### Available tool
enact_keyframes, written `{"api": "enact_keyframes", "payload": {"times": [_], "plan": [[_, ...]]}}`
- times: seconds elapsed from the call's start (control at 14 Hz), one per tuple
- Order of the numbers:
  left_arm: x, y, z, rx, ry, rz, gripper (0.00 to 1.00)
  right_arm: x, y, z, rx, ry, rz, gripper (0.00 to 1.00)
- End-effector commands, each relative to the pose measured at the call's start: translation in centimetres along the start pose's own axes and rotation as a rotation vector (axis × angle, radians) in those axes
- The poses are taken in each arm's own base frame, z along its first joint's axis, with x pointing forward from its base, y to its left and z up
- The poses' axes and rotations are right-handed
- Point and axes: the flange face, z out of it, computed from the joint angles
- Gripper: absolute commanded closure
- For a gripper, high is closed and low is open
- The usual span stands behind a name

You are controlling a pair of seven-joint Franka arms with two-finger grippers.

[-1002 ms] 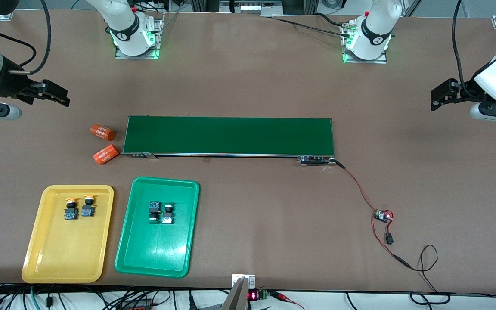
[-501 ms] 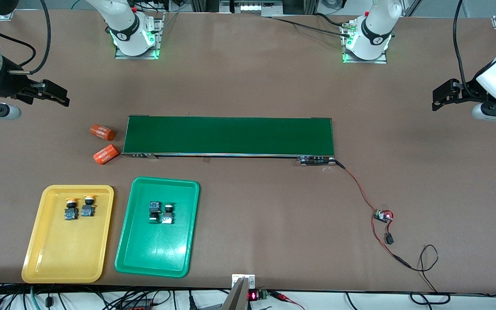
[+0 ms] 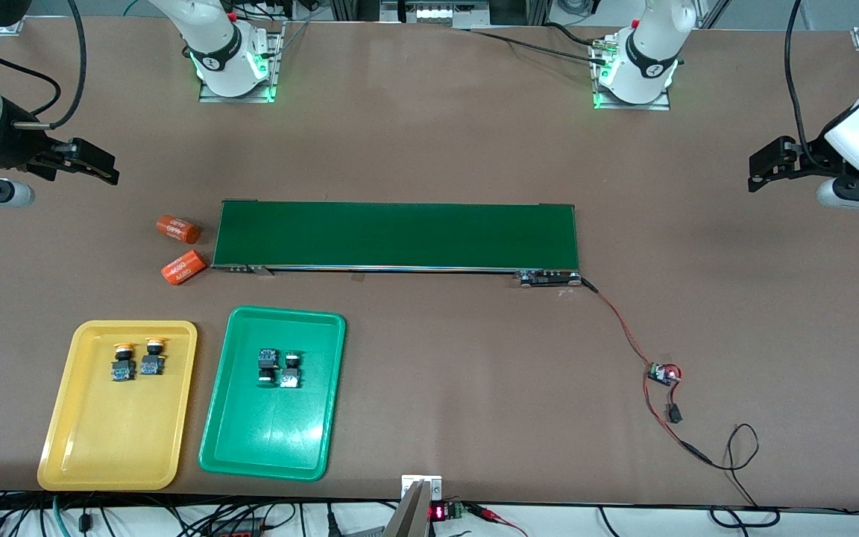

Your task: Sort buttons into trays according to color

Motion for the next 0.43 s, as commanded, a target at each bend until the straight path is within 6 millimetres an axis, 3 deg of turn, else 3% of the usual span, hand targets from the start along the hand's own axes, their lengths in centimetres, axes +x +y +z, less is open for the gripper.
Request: {"api": "enact_keyframes", "payload": {"times": [0.0,0.36], "plan": [[-0.13,-0.20,-0.73,0.018,-0.007,-0.003,0.00,0.04,0.26,-0.34,-0.008,0.006,-0.011,0.00],[-0.23,-0.28,-0.84,0.018,-0.009,-0.005,0.00,0.01,0.25,-0.32,-0.007,0.002,-0.011,0.00]]}}
